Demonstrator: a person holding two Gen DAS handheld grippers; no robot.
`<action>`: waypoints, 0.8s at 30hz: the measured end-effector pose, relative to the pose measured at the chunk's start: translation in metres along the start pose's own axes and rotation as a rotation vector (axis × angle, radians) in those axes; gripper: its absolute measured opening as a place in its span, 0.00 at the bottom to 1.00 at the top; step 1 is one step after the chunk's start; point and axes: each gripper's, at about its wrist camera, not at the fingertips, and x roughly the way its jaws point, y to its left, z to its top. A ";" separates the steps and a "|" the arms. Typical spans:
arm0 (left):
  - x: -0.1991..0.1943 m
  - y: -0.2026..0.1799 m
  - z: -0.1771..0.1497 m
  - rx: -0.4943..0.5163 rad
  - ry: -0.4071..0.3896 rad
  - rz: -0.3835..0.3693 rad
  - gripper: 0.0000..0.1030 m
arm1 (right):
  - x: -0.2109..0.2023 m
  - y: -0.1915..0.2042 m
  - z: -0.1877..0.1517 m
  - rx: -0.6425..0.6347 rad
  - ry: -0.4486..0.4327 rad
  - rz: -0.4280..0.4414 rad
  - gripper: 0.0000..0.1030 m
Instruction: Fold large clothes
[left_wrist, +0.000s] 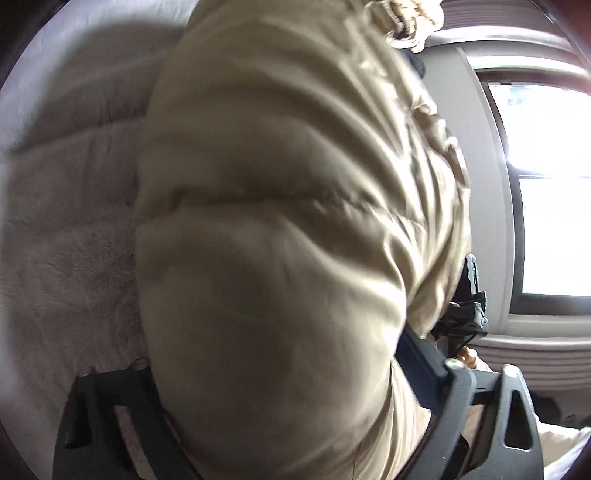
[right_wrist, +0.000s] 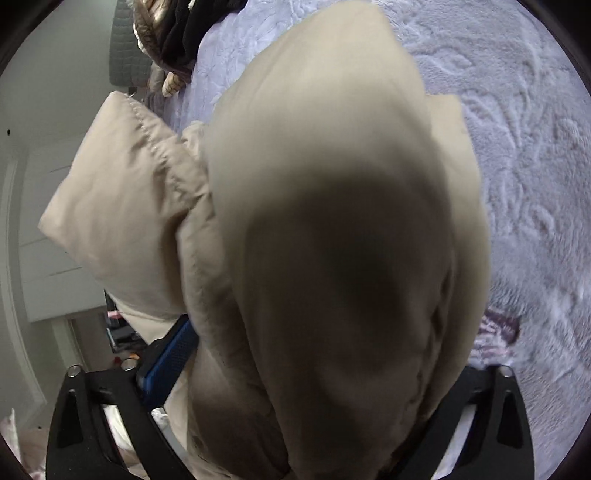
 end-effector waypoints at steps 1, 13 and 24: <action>-0.004 -0.004 0.000 0.007 -0.011 -0.004 0.84 | -0.003 0.005 -0.002 0.000 -0.012 0.005 0.70; -0.114 0.000 0.021 0.100 -0.133 -0.020 0.82 | 0.042 0.113 -0.027 -0.128 -0.083 0.056 0.61; -0.205 0.145 0.031 -0.024 -0.155 0.076 0.84 | 0.223 0.165 -0.023 -0.114 0.012 0.032 0.62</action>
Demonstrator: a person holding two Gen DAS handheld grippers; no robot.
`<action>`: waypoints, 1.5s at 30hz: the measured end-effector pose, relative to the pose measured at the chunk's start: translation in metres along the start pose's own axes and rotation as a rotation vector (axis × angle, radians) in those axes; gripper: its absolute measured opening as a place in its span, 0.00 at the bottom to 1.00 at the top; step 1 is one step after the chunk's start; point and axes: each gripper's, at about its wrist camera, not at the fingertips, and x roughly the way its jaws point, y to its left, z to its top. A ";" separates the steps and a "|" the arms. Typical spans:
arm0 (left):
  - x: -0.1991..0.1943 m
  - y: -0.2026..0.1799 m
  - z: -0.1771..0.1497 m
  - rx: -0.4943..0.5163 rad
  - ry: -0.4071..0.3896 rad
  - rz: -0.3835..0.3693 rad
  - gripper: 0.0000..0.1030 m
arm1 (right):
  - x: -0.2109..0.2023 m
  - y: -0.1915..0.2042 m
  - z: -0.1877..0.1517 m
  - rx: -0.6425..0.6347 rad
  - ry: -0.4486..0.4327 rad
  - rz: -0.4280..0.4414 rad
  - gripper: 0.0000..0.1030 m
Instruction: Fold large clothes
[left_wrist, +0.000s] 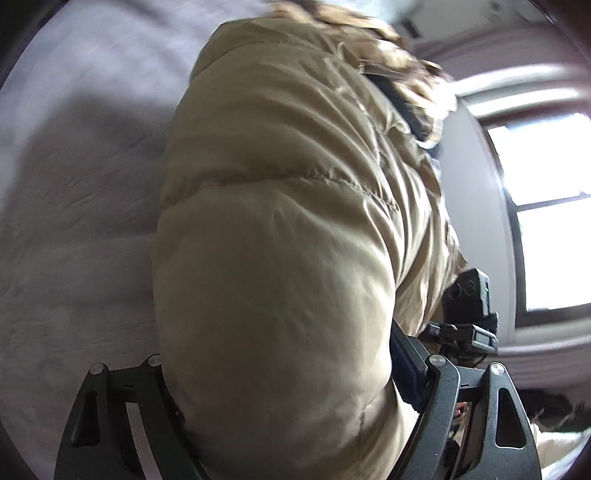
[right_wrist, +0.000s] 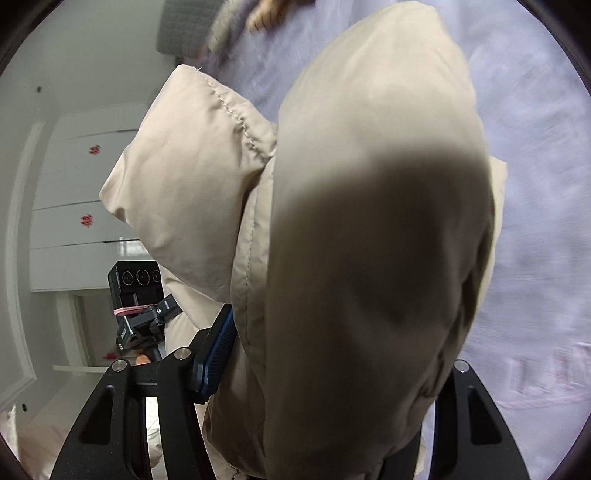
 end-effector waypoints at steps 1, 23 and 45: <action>0.008 0.018 -0.002 -0.038 0.007 0.014 0.87 | 0.006 -0.005 0.000 0.014 -0.002 -0.022 0.64; -0.016 0.013 -0.006 -0.064 -0.131 0.273 0.95 | -0.037 0.043 -0.034 -0.038 -0.180 -0.345 0.60; -0.056 -0.038 -0.035 0.170 -0.231 0.445 0.95 | -0.039 0.007 0.002 0.109 -0.223 -0.265 0.48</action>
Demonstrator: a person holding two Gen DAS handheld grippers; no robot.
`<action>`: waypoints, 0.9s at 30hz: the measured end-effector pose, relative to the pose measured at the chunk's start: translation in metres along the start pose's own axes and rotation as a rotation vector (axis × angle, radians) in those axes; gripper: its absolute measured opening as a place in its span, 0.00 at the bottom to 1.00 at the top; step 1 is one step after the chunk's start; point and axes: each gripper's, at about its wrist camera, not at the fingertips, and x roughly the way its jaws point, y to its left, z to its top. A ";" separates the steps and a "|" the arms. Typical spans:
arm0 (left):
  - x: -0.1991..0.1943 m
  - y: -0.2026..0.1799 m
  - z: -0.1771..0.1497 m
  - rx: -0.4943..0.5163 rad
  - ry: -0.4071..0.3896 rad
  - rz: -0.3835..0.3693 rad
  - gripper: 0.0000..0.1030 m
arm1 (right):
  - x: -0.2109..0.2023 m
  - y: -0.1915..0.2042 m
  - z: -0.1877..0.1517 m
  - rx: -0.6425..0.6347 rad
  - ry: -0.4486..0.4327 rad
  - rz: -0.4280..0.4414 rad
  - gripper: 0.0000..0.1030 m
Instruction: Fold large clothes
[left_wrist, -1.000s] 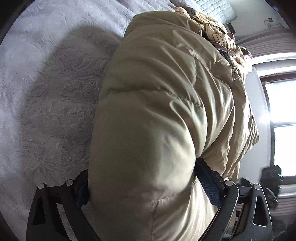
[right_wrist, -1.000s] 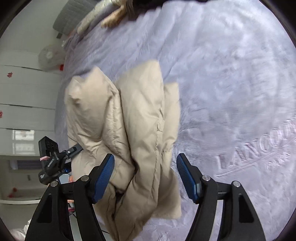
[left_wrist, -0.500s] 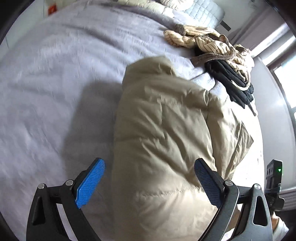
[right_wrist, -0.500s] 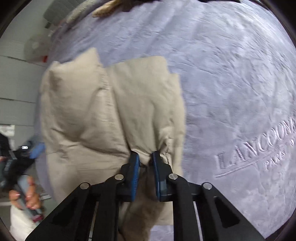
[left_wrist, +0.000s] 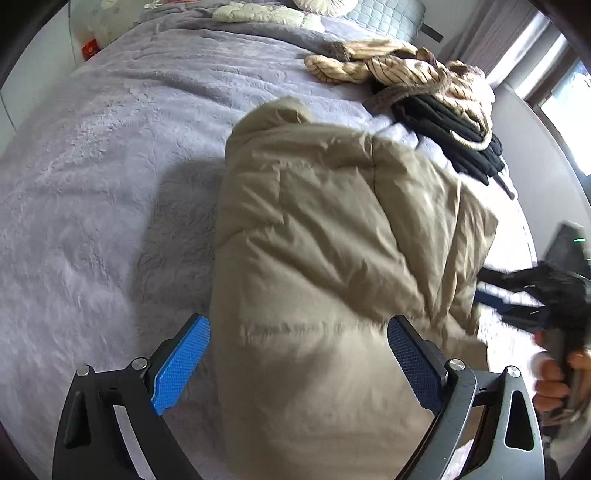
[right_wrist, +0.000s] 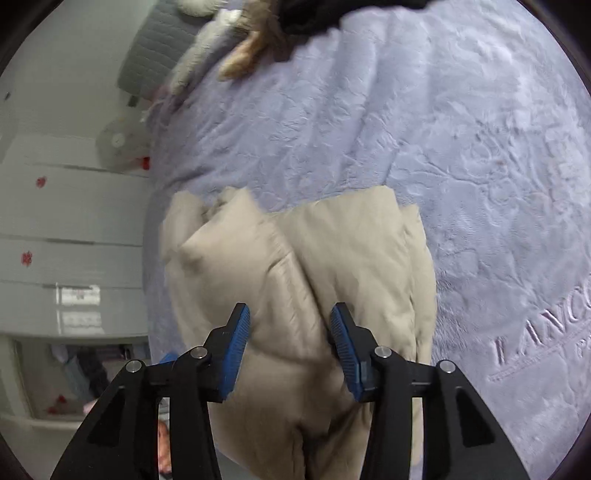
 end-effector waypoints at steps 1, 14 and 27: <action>-0.001 -0.001 0.006 -0.009 -0.013 -0.006 0.95 | 0.009 -0.001 0.002 0.024 0.018 0.018 0.47; 0.106 -0.090 0.080 0.116 0.082 0.184 0.98 | 0.012 0.000 -0.025 -0.135 0.015 -0.271 0.05; 0.082 -0.090 0.072 0.139 0.051 0.193 0.99 | -0.060 -0.005 -0.090 -0.191 -0.053 -0.338 0.06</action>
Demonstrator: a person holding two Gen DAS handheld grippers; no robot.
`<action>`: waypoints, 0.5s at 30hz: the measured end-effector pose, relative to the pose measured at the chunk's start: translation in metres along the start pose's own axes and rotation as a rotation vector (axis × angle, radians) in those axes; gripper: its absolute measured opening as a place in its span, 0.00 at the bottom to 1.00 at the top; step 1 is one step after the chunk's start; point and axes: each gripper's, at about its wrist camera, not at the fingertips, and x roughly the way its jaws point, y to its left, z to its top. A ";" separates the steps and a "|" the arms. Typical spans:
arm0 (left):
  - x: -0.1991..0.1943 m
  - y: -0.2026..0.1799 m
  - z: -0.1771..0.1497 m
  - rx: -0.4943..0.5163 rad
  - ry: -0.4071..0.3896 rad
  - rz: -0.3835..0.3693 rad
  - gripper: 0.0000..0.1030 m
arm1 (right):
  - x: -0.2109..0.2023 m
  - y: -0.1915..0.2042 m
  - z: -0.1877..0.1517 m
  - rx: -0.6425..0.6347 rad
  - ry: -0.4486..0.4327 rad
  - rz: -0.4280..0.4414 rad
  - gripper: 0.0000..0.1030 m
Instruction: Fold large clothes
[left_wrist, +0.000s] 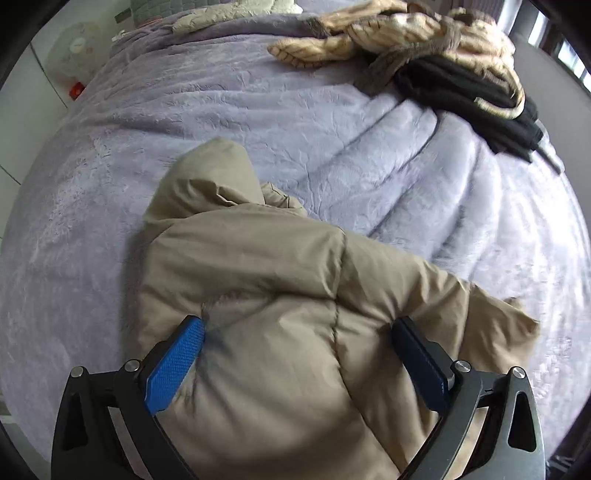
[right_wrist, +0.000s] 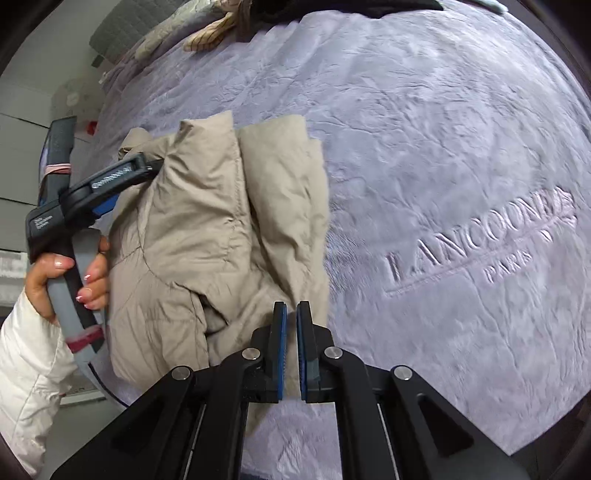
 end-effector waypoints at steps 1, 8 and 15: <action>-0.011 0.003 -0.004 -0.001 -0.008 -0.017 0.99 | -0.005 0.000 -0.003 -0.003 -0.007 -0.005 0.06; -0.075 0.018 -0.057 0.043 -0.030 -0.069 0.99 | -0.035 -0.002 -0.025 0.005 -0.046 -0.024 0.06; -0.112 0.036 -0.123 0.042 0.011 -0.076 0.99 | -0.040 0.020 -0.029 -0.013 -0.056 -0.044 0.07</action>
